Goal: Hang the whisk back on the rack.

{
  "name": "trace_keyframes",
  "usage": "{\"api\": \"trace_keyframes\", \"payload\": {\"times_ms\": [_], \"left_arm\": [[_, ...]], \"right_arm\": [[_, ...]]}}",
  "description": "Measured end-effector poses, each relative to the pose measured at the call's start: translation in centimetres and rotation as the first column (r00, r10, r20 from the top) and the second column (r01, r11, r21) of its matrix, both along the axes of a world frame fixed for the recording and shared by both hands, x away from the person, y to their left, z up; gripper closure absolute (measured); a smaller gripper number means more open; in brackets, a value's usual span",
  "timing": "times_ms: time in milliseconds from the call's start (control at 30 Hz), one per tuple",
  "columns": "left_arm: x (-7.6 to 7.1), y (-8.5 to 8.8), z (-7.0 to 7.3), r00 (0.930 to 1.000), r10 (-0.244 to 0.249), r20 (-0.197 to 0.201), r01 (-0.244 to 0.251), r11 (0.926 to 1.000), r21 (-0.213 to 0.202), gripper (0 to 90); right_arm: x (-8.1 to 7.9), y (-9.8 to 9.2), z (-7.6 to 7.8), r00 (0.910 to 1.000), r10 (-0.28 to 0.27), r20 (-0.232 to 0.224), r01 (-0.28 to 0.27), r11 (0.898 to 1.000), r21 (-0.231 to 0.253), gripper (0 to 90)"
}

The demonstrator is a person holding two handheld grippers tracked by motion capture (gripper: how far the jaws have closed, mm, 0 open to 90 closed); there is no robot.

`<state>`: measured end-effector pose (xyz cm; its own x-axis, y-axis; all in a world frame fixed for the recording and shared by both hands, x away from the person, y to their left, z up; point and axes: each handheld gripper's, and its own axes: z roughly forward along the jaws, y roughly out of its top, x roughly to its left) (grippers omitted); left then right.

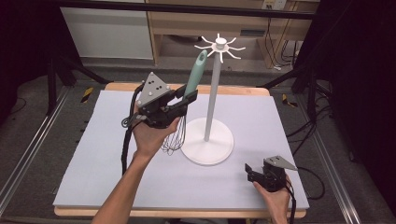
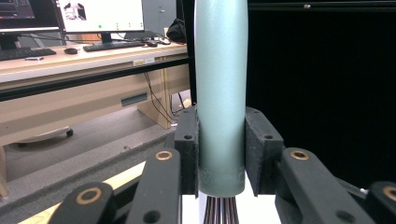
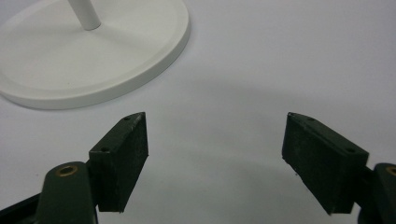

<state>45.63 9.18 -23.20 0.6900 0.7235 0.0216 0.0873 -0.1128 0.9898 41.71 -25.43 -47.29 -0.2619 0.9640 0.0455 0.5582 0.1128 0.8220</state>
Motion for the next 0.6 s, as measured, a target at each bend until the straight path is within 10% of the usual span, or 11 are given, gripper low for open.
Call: {"api": "trace_keyframes", "payload": {"times_ms": [600], "left_arm": [[0.98, -0.80, -0.62, 0.9999, 0.012, -0.004, -0.012, 0.9999, 0.007, 68.8]], "right_arm": [[0.01, -0.03, -0.01, 1.0000, -0.001, -0.002, 0.001, 1.000, 0.001, 23.1]]}}
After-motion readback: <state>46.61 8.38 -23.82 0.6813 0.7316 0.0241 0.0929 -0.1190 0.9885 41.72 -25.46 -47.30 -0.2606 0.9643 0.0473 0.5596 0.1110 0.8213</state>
